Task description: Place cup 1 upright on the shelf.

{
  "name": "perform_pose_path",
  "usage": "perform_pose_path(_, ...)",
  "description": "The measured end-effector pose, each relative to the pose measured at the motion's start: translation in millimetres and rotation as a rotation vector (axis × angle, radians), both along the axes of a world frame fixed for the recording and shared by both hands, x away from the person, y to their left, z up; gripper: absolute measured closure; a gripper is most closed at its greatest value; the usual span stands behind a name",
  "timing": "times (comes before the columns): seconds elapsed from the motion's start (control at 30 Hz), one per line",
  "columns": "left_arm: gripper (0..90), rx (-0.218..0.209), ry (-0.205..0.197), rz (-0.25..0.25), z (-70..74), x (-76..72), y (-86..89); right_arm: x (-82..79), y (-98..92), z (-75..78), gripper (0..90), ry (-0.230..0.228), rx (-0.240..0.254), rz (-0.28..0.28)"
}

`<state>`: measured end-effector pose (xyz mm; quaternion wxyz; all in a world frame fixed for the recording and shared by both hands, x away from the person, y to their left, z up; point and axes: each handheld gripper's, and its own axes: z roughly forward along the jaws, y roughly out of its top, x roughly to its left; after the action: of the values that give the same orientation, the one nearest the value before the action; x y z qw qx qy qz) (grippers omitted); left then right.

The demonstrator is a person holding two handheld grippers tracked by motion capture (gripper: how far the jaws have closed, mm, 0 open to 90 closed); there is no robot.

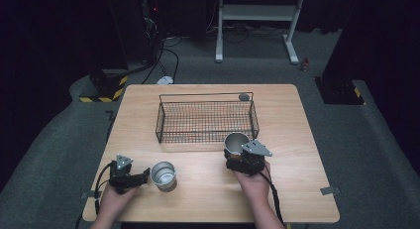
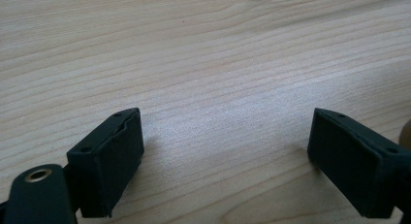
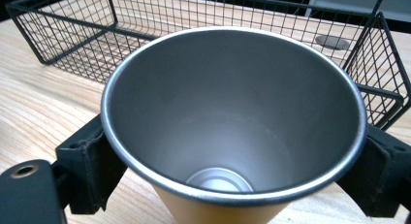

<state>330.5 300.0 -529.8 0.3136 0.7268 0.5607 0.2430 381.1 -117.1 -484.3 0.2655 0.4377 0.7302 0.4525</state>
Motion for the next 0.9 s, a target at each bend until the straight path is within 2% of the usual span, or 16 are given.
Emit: perform_pose_path(0.9, 13.2, 0.0, 0.0, 0.001, 0.0, -0.1, -0.1, 0.0, -0.2, 0.4, 12.9, 0.002, 0.012, -0.003)
